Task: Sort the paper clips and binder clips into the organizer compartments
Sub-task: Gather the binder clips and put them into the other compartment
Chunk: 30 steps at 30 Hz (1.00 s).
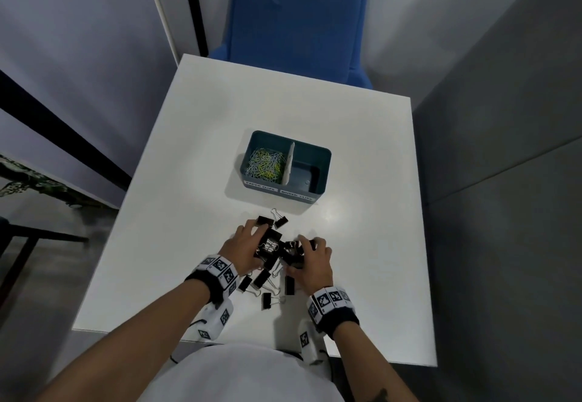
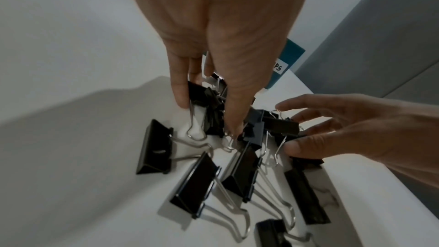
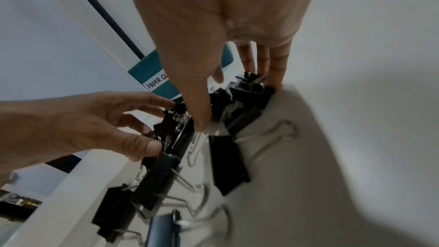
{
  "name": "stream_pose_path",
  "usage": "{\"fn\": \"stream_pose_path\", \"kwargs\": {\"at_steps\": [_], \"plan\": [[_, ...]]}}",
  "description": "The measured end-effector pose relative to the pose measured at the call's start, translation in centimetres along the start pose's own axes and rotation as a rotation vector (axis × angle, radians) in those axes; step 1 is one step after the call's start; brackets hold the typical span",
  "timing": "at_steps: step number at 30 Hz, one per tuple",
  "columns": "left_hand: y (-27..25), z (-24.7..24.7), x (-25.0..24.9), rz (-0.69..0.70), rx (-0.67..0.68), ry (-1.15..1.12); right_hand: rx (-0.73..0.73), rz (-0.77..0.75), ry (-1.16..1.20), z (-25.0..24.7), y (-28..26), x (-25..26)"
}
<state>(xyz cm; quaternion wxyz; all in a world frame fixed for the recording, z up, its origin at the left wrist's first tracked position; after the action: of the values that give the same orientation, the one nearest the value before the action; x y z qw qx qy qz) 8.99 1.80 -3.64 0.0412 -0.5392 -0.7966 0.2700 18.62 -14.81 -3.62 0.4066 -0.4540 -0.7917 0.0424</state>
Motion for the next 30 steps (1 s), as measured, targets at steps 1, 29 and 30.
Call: {"fn": "stream_pose_path", "kwargs": {"at_steps": [1, 29, 30], "plan": [[-0.3, -0.3, 0.0, 0.016, -0.019, -0.029, 0.024, -0.017, 0.019, -0.2, 0.0, 0.1], [-0.6, 0.3, -0.8, -0.065, -0.022, 0.012, 0.191, -0.258, -0.265, 0.5, 2.7, 3.3], [-0.5, 0.1, -0.7, -0.069, -0.030, 0.010, 0.183, -0.251, -0.250, 0.3, 2.7, 3.3]]}}
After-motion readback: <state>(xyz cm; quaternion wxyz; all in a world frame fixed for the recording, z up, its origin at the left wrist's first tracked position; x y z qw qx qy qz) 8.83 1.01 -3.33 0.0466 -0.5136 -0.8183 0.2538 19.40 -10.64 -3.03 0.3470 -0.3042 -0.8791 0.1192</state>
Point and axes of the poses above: each hand's wrist, its own y-axis towards the middle knuckle, its own z-axis out of the palm, x = y × z, the point moved 4 cm from there along y, towards the middle knuckle, and after that the axes turned 13 degrees about y, right-handed, at the moved point
